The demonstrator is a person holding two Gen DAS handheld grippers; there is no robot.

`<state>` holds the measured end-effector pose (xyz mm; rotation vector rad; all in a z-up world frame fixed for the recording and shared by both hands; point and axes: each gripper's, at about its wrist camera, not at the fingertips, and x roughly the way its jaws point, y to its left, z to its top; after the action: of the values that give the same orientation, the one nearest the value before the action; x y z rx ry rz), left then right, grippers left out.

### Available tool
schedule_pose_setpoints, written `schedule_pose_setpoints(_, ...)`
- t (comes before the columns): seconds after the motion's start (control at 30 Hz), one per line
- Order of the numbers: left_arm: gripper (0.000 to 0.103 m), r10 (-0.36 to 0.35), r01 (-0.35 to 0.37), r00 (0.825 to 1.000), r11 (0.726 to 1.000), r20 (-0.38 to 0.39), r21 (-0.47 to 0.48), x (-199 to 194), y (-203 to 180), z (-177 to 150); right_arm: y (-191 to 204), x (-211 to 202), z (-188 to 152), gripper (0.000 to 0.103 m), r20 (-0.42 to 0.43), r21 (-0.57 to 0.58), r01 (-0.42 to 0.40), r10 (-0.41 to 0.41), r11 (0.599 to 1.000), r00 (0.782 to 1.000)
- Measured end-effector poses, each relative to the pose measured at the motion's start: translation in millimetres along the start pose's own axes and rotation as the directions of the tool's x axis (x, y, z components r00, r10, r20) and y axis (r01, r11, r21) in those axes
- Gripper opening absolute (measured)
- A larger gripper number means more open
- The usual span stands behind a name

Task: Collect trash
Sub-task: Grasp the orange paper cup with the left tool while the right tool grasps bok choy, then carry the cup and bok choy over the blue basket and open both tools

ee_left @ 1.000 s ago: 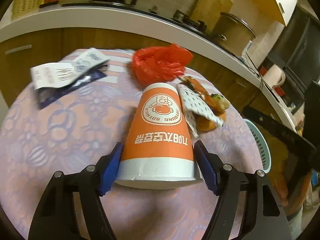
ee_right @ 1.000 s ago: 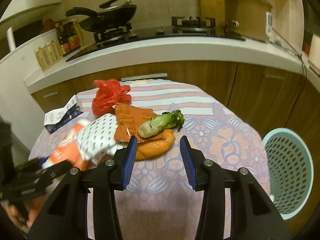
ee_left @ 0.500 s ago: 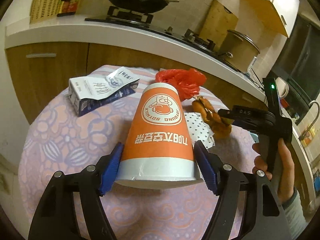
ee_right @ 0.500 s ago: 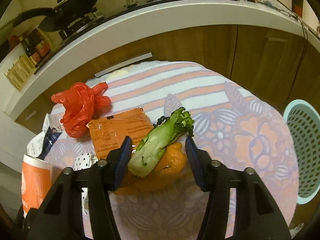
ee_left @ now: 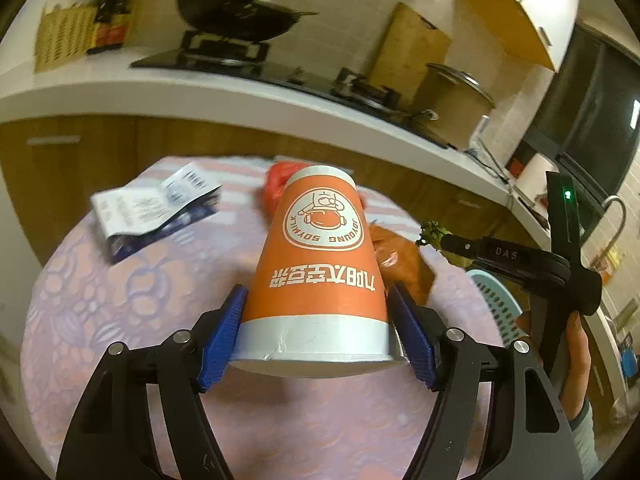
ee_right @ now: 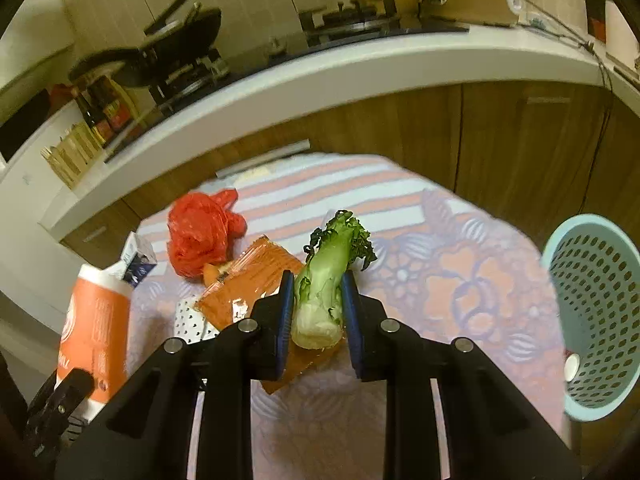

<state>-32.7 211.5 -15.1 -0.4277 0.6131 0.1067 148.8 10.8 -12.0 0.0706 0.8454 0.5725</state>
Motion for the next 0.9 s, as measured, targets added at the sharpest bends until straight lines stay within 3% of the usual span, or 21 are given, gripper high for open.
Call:
schedule_pose_setpoints(0.33, 0.069, -0.070, 0.071, 0.997, 0.991, -0.013, 0.116, 16, -73, 15, -36, -65, 8, 0.021, 0.118, -0.010, 0.037, -0.035, 0.999, 0.992)
schedule_pose_setpoints(0.6, 0.070, -0.151, 0.160, 0.987, 0.964, -0.058, 0.210, 49, -158, 20, -87, -113, 7, 0.021, 0.219, -0.008, 0.194, -0.187, 0.981, 0.958)
schedule_pose_setpoints(0.9, 0.071, -0.236, 0.269, 0.959, 0.932, -0.158, 0.243, 100, -235, 8, -172, -127, -10, 0.021, 0.186, 0.084, 0.274, -0.286, 0.958, 0.940)
